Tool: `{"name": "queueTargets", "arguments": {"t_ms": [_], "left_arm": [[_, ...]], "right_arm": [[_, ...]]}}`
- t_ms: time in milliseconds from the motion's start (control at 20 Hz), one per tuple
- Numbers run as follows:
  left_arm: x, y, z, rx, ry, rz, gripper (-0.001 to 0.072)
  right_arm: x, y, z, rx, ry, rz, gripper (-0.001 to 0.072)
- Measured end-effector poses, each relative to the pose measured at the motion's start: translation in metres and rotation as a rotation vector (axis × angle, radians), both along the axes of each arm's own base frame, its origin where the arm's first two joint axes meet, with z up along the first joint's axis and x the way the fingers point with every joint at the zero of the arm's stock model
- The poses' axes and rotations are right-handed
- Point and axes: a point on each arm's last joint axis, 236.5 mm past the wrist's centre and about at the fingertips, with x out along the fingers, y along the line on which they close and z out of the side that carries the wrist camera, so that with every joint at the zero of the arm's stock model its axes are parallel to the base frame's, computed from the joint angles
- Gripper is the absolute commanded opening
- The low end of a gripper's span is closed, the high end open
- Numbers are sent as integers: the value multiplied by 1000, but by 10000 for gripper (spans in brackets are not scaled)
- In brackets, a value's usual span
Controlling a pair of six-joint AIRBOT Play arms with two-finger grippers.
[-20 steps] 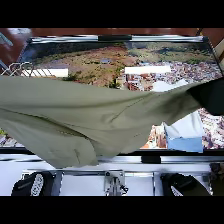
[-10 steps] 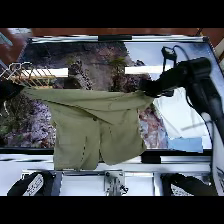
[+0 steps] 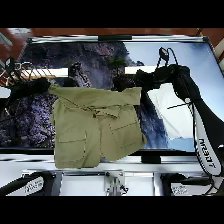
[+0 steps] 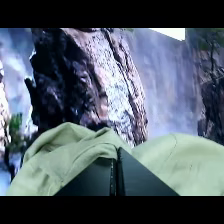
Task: Fold the shirts.
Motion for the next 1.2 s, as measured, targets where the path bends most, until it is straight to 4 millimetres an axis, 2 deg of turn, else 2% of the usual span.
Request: {"name": "queueTargets", "arguments": {"t_ms": [50,150,350,500,650,800,1050,1100,1200], "left_arm": [[2,-1,-2,3,-4,3,36],[6,-1,-5,7,-8,8,36],[7,-3,-8,16,-7,0,37],[1,-11,-14,36,18,-54,37],[-6,-18,-19,48,41,-101,37],[-9,-21,-21,53,51,-123,37],[-11,-22,-23,55,59,-136,37],[-11,-23,-23,55,59,-136,37],[-11,-23,-23,55,60,-137,37]], "right_arm": [[-5,1,-1,-10,18,24,606],[-26,12,-16,-21,108,95,606],[-76,58,-61,42,313,244,606],[-103,88,-92,118,444,306,606],[-121,108,-114,166,538,341,606],[-134,123,-127,183,587,366,606],[-135,142,-135,191,570,371,600],[-134,144,-136,190,566,370,560],[-135,148,-139,190,566,368,245]]}}
